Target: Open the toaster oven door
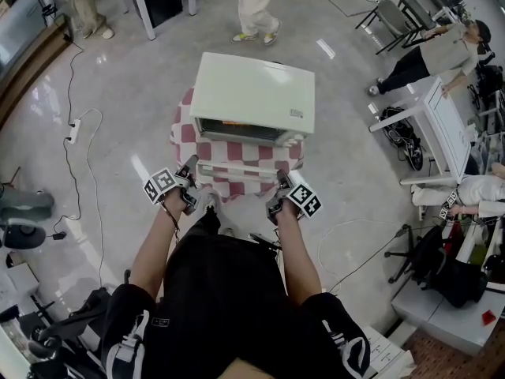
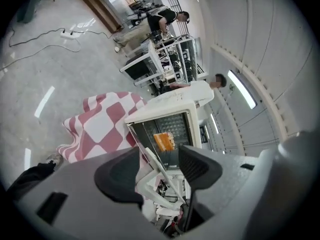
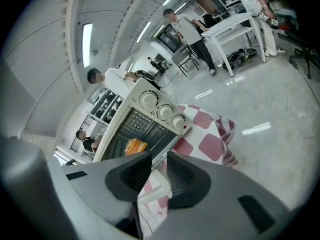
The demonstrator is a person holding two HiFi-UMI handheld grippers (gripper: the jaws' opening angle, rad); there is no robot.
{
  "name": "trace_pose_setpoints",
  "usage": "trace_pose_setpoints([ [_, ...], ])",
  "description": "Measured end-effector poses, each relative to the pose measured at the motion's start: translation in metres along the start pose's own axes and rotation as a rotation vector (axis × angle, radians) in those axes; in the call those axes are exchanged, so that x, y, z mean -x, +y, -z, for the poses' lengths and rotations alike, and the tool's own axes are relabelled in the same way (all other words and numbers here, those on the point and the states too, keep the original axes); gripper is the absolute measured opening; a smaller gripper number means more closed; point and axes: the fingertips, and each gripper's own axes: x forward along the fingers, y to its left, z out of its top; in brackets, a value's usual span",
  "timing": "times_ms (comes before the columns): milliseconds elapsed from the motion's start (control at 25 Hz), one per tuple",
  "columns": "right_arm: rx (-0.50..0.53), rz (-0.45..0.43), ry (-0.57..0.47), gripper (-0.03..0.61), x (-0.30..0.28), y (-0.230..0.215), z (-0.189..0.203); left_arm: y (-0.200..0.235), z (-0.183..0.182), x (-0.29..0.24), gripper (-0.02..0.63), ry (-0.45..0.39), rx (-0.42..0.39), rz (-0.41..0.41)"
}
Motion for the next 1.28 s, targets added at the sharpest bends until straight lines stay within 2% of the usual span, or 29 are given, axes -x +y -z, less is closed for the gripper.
trace_pose_setpoints([
  [80,0.005,0.003,0.005,0.112,-0.002,0.0,0.0,0.0,0.002,-0.004,0.229,0.026,-0.037,-0.025],
  [160,0.015,0.007,0.008,0.112,-0.002,-0.002,0.001,0.006,0.005,-0.005,0.129,0.047,-0.077,-0.072],
  [200,0.022,0.01,0.01,0.112,-0.001,-0.003,0.002,0.009,0.006,-0.004,0.099,0.055,-0.09,-0.09],
  [320,0.043,0.019,0.023,0.112,-0.001,-0.006,0.006,0.014,0.01,-0.002,0.093,0.08,-0.117,-0.112],
  [600,0.12,0.063,0.064,0.115,0.001,-0.019,0.02,0.027,0.021,0.001,0.092,0.195,-0.277,-0.208],
  [1040,0.213,0.14,0.202,0.115,-0.006,-0.052,0.052,0.067,0.043,0.005,0.092,0.33,-0.414,-0.312],
  [1280,0.318,0.182,0.299,0.118,-0.014,-0.064,0.063,0.082,0.05,0.003,0.098,0.424,-0.54,-0.362],
])
